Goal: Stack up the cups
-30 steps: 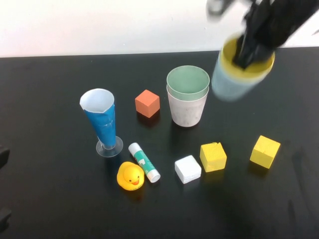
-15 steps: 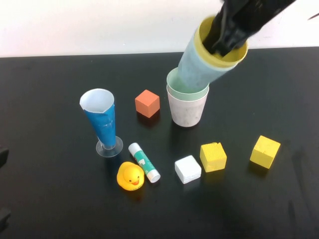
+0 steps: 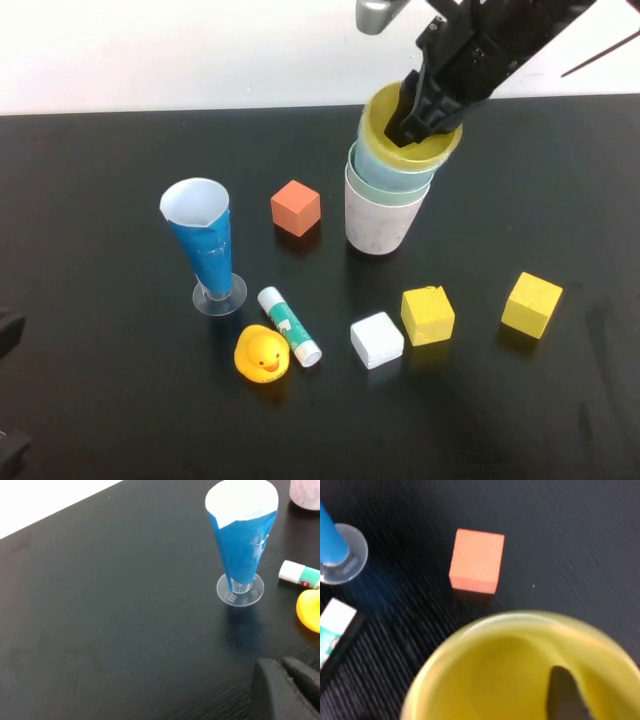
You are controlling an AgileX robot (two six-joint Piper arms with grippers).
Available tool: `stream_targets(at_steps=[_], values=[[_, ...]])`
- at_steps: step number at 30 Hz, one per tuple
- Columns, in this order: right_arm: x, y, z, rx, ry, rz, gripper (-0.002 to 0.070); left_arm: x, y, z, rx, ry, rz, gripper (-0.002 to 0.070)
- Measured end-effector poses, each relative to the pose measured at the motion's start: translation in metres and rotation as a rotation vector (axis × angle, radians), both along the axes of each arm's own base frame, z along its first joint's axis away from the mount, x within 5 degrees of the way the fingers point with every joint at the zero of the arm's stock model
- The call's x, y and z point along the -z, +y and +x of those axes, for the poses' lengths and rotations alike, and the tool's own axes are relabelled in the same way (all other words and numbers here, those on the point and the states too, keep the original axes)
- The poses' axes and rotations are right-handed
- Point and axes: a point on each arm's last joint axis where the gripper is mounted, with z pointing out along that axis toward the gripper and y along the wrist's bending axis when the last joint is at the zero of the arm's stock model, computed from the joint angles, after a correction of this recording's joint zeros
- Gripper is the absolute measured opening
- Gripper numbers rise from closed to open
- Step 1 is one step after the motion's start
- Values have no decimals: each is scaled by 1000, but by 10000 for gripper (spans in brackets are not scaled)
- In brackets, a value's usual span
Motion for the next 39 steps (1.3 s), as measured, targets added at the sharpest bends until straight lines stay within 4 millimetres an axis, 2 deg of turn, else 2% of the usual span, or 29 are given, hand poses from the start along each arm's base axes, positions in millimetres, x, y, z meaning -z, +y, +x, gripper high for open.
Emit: stream_targets(at_steps=[3, 7, 11, 15, 18, 23, 27, 30, 39], values=[[-1, 0, 2, 9, -19, 10, 337, 0, 0, 0, 1, -3, -2, 0], [-8, 0, 1, 38, -43, 38, 381, -1, 1, 1, -12, -10, -7, 0], [-36, -7, -12, 74, -89, 83, 344, -1, 5, 2, -69, -11, -12, 0], [-62, -16, -34, 66, -112, 113, 246, 3, 14, -6, -119, -23, -29, 0], [-70, -21, -55, 27, -110, 142, 159, 12, 23, -19, -125, -49, -55, 0], [-69, -30, -95, -36, -156, 263, 30, 33, 35, -45, -112, -79, -149, 0], [-77, -50, -139, -37, -311, 340, 6, 48, 42, -58, -103, -95, -194, 0], [-76, -68, -171, -19, -442, 359, 0, 56, 44, -62, -103, -100, -198, 0], [-40, -120, -253, 62, -744, 344, -1, 63, 46, -64, -119, -53, -184, -1]])
